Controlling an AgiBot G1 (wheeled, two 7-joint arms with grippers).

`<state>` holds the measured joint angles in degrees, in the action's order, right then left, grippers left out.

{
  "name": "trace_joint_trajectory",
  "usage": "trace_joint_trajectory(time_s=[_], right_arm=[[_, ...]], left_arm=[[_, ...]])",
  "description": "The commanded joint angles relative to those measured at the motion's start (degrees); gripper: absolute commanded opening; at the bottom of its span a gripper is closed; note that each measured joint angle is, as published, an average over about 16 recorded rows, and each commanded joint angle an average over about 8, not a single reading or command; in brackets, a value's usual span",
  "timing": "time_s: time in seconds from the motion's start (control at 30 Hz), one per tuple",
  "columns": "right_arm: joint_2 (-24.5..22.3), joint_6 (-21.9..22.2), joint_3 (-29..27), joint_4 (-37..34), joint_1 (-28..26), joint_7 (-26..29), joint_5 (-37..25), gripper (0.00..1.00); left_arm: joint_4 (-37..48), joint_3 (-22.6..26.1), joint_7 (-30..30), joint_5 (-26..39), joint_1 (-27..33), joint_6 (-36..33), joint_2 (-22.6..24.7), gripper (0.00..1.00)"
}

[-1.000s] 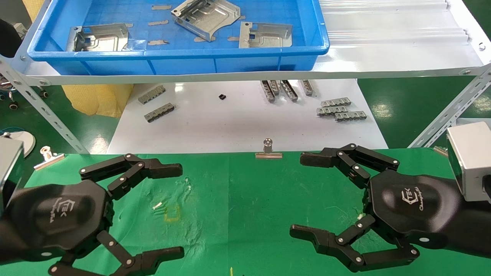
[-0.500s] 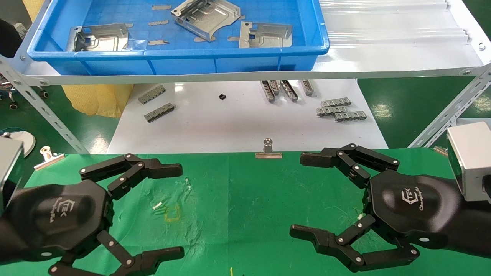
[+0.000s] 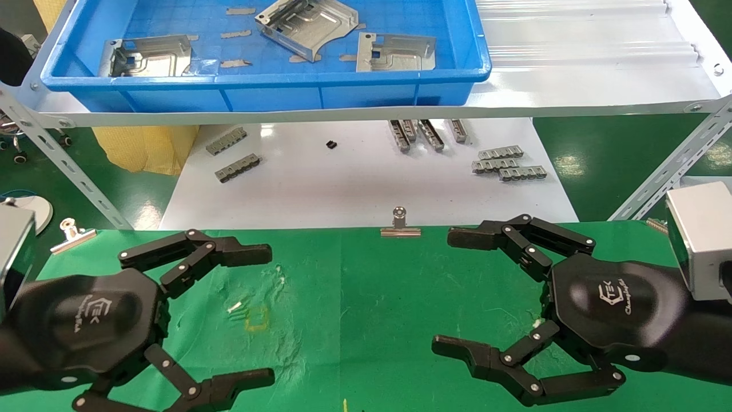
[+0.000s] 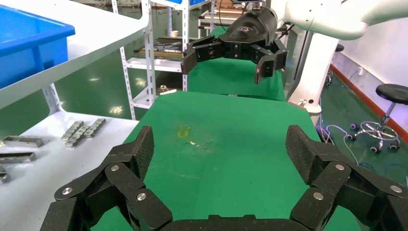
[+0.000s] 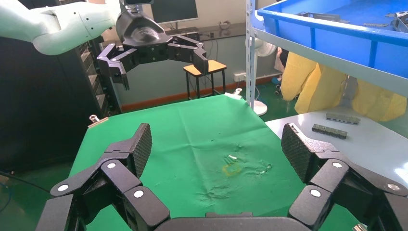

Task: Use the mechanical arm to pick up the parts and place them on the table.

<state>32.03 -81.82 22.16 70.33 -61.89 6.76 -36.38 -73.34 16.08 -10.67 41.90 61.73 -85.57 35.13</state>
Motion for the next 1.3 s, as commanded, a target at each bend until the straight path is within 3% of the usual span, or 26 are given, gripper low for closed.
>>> trace_joint_trajectory(time_s=[0.03, 0.53, 0.8, 1.3], right_arm=[[0.00, 0.00, 0.00, 0.00, 0.00, 0.00, 0.00, 1.00], [0.00, 0.00, 0.00, 0.00, 0.00, 0.00, 0.00, 0.97], [0.00, 0.00, 0.00, 0.00, 0.00, 0.00, 0.00, 0.00], [0.00, 0.00, 0.00, 0.00, 0.00, 0.00, 0.00, 0.00]], left_arm=[[0.00, 0.00, 0.00, 0.00, 0.00, 0.00, 0.00, 1.00], [0.00, 0.00, 0.00, 0.00, 0.00, 0.00, 0.00, 1.00], [0.00, 0.00, 0.00, 0.00, 0.00, 0.00, 0.00, 1.00], [0.00, 0.00, 0.00, 0.00, 0.00, 0.00, 0.00, 1.00]])
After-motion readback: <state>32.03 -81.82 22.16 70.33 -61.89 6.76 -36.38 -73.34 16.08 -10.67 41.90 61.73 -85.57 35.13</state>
